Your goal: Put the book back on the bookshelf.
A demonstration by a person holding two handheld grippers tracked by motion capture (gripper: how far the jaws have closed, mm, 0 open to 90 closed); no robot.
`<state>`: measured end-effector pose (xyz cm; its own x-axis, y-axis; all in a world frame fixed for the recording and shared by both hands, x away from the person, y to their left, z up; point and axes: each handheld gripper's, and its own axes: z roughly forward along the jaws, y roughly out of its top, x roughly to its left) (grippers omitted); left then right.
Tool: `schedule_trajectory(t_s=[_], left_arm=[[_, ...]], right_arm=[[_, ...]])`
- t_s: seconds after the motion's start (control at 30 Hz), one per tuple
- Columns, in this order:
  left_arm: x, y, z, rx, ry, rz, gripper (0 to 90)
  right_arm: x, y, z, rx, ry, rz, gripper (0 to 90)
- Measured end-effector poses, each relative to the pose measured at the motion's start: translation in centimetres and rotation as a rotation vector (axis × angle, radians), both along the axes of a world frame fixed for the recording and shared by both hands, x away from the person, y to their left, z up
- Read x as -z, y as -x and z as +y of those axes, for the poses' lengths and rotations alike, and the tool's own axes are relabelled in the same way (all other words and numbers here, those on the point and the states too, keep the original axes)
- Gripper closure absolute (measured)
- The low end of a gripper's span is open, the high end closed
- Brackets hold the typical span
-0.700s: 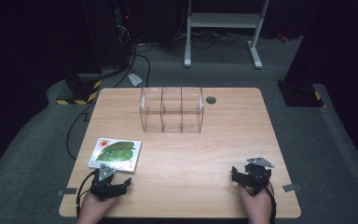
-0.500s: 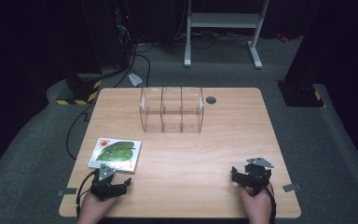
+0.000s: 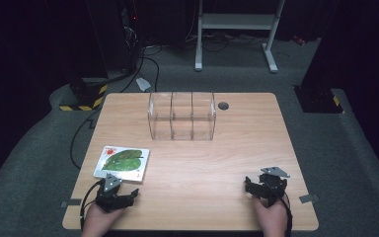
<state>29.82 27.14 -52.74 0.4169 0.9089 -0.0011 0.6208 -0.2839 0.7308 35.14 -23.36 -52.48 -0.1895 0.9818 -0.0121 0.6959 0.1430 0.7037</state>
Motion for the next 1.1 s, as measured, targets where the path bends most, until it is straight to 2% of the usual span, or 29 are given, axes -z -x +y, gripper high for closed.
schedule_trajectory(t_s=[0.07, 0.2, 0.33, 0.37, 0.43, 0.57, 0.63, 0.67, 0.77, 0.8, 0.83, 0.87, 0.93, 0.97, 1.03, 1.07, 1.1], left_arm=[[-0.2, 0.0, 0.1, 0.003, -0.001, 0.011, 21.9], [-0.6, 0.0, 0.5, 0.007, 0.027, 0.028, 25.7], [-1.1, 0.2, 0.7, 0.005, 0.045, 0.011, 26.9], [-1.5, 0.2, 0.9, -0.004, 0.055, -0.013, 26.9], [-1.9, 0.2, 1.0, -0.012, 0.058, -0.037, 27.4], [-2.5, -0.4, 1.1, -0.019, 0.059, -0.036, 27.5], [-2.7, -0.7, 0.9, -0.016, 0.054, -0.029, 27.4], [-3.4, -1.1, 0.5, -0.010, 0.028, -0.034, 27.4], [-4.6, -1.8, 0.1, -0.011, -0.001, -0.065, 27.3], [-4.6, -1.8, 0.1, -0.011, -0.001, -0.065, 27.4], [-5.2, -2.3, 0.1, -0.013, 0.028, -0.077, 27.4], [-5.3, -2.6, 0.1, -0.013, 0.037, -0.083, 27.5], [-5.1, -3.3, 0.3, -0.018, 0.049, -0.090, 28.9], [-4.9, -3.6, 0.4, -0.024, 0.063, -0.084, 29.0], [-4.3, -4.0, 0.9, -0.041, 0.098, -0.102, 28.9], [-4.1, -4.3, 1.1, -0.047, 0.087, -0.109, 29.9], [-4.0, -4.6, 1.3, -0.056, 0.057, -0.098, 29.8]], right_arm=[[0.0, 0.0, 0.0, 0.000, 0.000, 0.000, 9.8], [0.0, 0.0, 0.0, -0.001, -0.001, 0.001, 9.8], [0.0, 0.0, 0.0, -0.001, -0.001, 0.001, 9.8], [0.0, 0.0, 0.0, -0.001, -0.001, 0.001, 9.8], [0.0, 0.0, 0.0, -0.009, -0.001, 0.003, 9.8], [0.0, 0.0, 0.0, -0.010, 0.000, 0.002, 9.8], [0.0, 0.1, 0.0, -0.010, -0.001, 0.002, 9.8], [0.0, 0.1, 0.0, -0.012, -0.001, 0.005, 9.8], [0.0, 0.1, 0.0, -0.011, -0.002, 0.002, 9.8], [0.0, 0.1, 0.0, -0.011, -0.002, 0.002, 9.8], [0.0, 0.0, 0.0, -0.013, -0.003, 0.004, 9.8], [0.0, 0.0, 0.0, -0.014, -0.003, 0.004, 9.8], [0.0, 0.1, 0.0, -0.016, -0.001, 0.002, 9.8], [0.0, 0.1, 0.0, -0.016, -0.001, 0.002, 9.8], [0.0, 0.1, 0.0, -0.018, -0.001, 0.004, 9.8], [0.0, 0.0, 0.0, -0.020, 0.000, 0.003, 9.8], [0.0, 0.0, 0.0, -0.020, 0.000, 0.003, 9.8]])
